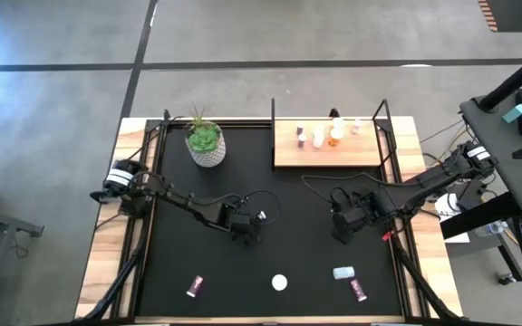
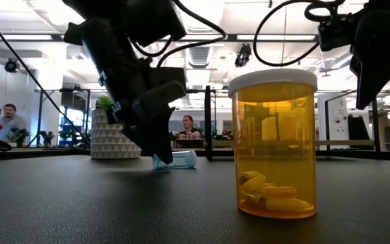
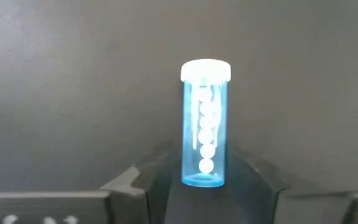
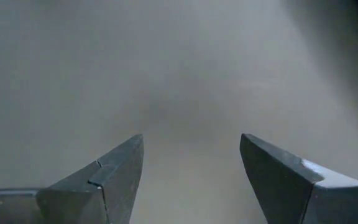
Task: Pick and place medicine bottles onto shelf by color
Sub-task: Put the blue pill bottle on the shelf aligned with the other blue pill bottles
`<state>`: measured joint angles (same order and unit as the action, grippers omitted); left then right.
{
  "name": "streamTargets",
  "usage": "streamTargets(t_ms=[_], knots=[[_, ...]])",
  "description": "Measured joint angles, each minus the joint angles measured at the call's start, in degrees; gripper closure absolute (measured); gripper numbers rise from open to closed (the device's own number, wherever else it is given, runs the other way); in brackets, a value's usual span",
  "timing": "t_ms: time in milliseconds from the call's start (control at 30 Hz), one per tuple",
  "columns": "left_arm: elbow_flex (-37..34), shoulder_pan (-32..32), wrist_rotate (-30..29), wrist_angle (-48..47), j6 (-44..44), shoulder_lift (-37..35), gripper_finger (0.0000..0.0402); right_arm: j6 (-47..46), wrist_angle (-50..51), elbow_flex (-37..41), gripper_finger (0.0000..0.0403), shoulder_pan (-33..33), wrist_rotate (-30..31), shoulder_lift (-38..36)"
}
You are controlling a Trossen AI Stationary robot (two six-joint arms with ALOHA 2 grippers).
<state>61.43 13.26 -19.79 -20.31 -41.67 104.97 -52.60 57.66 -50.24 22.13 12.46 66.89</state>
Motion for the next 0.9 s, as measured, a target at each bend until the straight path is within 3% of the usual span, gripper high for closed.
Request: streamTargets(t_ms=[300, 533, 633, 900], knots=[[-0.03, 0.0, 0.04, 9.37, 4.26, 0.0, 0.033, 8.18, -1.3, 0.0, 0.0145, 0.0, 7.15, -0.02], [-0.04, 0.0, 1.27, 14.56, 6.58, 0.0, 0.0338, 9.24, -1.44, 0.0, 0.0145, 0.0, 8.65, -0.02], [-0.07, 0.03, 0.01, 22.62, 10.76, 0.0, 0.0339, 12.03, -2.99, 0.02, 0.0145, 0.37, 11.7, -0.04], [-0.07, 0.29, -0.24, 47.83, 30.1, -1.99, 0.0342, 21.73, -11.9, 1.03, 0.0147, 5.33, 27.33, -0.15]])
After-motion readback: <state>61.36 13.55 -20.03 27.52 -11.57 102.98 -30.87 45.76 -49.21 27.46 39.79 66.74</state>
